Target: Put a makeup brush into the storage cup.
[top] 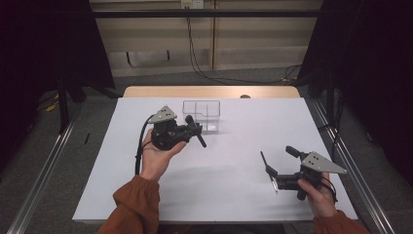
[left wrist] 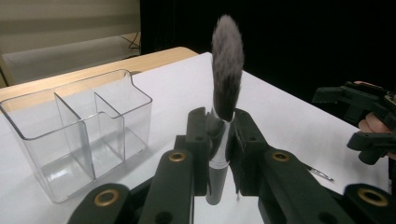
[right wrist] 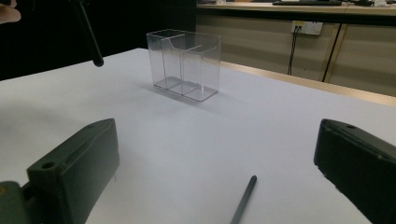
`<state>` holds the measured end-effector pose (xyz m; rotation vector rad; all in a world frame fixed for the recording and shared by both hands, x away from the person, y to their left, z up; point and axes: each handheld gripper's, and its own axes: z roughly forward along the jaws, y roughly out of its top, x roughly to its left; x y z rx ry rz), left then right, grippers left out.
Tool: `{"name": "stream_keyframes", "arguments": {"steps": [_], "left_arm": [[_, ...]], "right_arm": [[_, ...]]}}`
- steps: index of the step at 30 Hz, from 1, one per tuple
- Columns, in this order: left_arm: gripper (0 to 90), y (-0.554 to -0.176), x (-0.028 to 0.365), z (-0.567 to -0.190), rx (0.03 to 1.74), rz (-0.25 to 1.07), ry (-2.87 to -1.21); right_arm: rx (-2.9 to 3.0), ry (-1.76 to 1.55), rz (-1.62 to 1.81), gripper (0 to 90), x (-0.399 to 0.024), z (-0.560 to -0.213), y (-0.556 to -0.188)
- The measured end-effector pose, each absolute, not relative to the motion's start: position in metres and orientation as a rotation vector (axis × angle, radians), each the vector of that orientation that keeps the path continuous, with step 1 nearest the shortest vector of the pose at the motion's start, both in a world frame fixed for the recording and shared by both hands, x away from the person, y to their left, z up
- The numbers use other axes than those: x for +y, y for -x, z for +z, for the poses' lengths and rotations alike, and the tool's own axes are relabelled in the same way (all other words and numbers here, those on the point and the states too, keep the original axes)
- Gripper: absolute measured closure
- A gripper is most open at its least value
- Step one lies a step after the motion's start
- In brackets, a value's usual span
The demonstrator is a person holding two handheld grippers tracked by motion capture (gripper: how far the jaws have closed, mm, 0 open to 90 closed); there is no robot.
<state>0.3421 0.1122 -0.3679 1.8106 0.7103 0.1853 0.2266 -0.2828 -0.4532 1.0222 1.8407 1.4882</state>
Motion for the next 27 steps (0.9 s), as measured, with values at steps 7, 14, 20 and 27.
{"name": "stream_keyframes", "arguments": {"steps": [7, 14, 20, 27], "left_arm": [[79.3, -0.357, 0.110, -0.363, 0.735, 0.216, -1.831], [79.3, -0.372, 0.106, -0.359, 0.752, 0.236, -1.822], [79.3, -0.387, 0.100, -0.357, 0.785, 0.268, -1.790], [79.2, -0.400, 0.091, -0.351, 0.771, 0.290, -1.766]], "right_arm": [[1.842, -1.017, 1.477, 0.0, -0.286, -0.455, -0.221], [1.847, -1.013, 1.489, 0.0, -0.286, -0.456, -0.221], [1.863, -1.005, 1.497, 0.0, -0.284, -0.457, -0.222], [1.868, -1.016, 1.506, 0.0, -0.285, -0.457, -0.222]]}}
